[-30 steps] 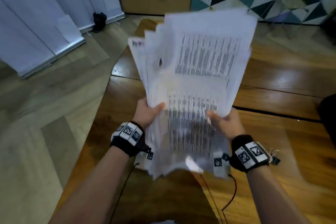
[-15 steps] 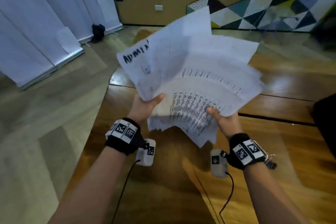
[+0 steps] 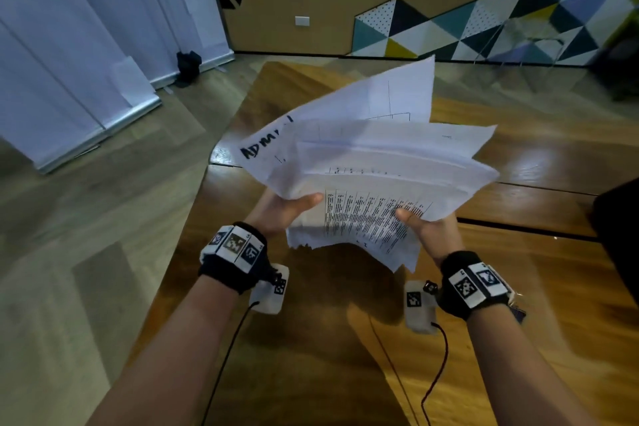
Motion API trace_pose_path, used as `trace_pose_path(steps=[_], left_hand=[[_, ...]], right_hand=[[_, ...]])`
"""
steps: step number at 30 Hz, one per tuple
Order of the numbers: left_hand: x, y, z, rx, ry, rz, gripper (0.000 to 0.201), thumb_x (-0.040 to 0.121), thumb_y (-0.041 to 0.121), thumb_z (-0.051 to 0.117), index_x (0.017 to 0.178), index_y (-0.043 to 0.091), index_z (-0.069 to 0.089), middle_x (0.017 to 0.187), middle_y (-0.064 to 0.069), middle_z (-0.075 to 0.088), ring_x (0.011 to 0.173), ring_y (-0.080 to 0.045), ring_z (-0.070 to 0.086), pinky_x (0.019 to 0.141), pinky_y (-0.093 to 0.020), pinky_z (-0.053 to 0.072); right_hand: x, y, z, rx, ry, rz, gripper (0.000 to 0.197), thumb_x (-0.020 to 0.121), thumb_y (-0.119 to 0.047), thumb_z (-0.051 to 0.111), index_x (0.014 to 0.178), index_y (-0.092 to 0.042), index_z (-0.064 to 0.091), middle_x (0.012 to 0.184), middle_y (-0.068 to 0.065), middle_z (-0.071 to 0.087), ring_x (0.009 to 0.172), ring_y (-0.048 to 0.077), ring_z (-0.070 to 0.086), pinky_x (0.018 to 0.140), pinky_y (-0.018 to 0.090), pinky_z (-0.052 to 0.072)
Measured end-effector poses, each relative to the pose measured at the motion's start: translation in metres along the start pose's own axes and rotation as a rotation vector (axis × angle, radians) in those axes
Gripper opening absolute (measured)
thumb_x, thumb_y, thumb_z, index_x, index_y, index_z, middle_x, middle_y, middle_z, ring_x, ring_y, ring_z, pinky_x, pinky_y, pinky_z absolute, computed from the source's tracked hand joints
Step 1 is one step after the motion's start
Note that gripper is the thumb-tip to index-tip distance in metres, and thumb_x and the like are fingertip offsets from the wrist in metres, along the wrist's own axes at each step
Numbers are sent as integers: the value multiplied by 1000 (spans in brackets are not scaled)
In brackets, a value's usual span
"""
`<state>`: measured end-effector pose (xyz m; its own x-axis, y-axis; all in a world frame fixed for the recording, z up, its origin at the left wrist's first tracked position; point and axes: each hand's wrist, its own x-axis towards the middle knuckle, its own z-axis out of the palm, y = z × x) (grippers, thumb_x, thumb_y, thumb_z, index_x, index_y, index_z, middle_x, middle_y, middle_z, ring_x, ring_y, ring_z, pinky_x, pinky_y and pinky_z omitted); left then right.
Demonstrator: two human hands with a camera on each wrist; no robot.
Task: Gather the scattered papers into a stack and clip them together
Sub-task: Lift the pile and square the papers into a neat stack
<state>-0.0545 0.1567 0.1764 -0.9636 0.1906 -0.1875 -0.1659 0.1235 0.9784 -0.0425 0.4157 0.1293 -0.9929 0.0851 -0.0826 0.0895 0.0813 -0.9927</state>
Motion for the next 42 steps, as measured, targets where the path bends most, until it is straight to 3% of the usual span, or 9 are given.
trace_pose_path(steps=[3, 9, 12, 16, 26, 29, 33, 38, 42], left_hand=[[1, 6, 3, -19, 34, -2, 22, 86, 15, 62, 97, 34, 61, 99, 18, 66, 88, 11, 64, 84, -16, 48], [-3, 6, -21, 23, 30, 69, 41, 73, 6, 75, 102, 32, 62, 107, 10, 69, 99, 1, 66, 84, -21, 55], [-3, 4, -19, 18, 28, 84, 47, 69, 6, 79, 111, 20, 63, 113, 0, 70, 106, -9, 66, 88, -29, 56], [-1, 11, -8, -5, 82, 72, 42, 71, 6, 77, 109, 16, 63, 102, 8, 70, 90, 5, 68, 74, -15, 55], [-6, -1, -14, 65, -82, 123, 52, 64, 5, 81, 113, 6, 65, 114, -12, 69, 107, -22, 66, 94, -44, 53], [-3, 14, 0, 33, 21, 172, 41, 70, 6, 77, 106, 20, 65, 105, 2, 71, 100, -8, 67, 86, -29, 57], [-8, 34, -4, -101, 210, 344, 18, 77, 5, 70, 94, 10, 71, 88, 3, 76, 81, -9, 71, 69, -23, 58], [-12, 12, 4, -290, 379, 208, 41, 73, 35, 67, 97, 2, 67, 60, 13, 72, 54, 2, 64, 49, -11, 49], [-12, 7, 13, -304, 504, 179, 26, 89, 24, 58, 85, 2, 70, 54, 8, 68, 52, 0, 62, 49, -13, 48]], right_hand=[[3, -6, 3, 48, 48, -25, 37, 79, -5, 70, 111, -19, 58, 104, -12, 66, 93, -5, 62, 79, 17, 48], [2, -14, -7, 31, -79, -73, 43, 72, 1, 73, 113, -5, 62, 105, 0, 71, 95, 8, 69, 76, 19, 55], [2, -15, -4, 26, -150, -51, 41, 71, 1, 73, 107, -16, 64, 96, -7, 75, 94, 6, 70, 75, 20, 56], [3, -25, 4, 71, -147, -67, 34, 73, 2, 73, 99, -20, 67, 89, -15, 76, 90, 4, 70, 74, 15, 54], [-6, -27, 1, -32, -291, -5, 38, 72, -3, 74, 108, -11, 65, 96, -3, 75, 93, 9, 70, 83, 26, 57], [-6, -47, 16, 49, -162, -195, 29, 71, -5, 74, 98, -13, 68, 96, 0, 75, 91, 15, 71, 80, 32, 57], [-11, -68, 10, 234, -135, -293, 28, 64, -10, 74, 86, -27, 75, 88, -11, 76, 86, 7, 72, 72, 21, 55], [-16, -43, 9, 117, -219, -75, 49, 42, -49, 85, 87, -34, 73, 90, -12, 76, 89, 7, 71, 77, 22, 57], [-14, -33, 19, 94, -276, -4, 38, 55, -25, 81, 87, -44, 71, 97, -10, 75, 100, 9, 68, 88, 30, 53]])
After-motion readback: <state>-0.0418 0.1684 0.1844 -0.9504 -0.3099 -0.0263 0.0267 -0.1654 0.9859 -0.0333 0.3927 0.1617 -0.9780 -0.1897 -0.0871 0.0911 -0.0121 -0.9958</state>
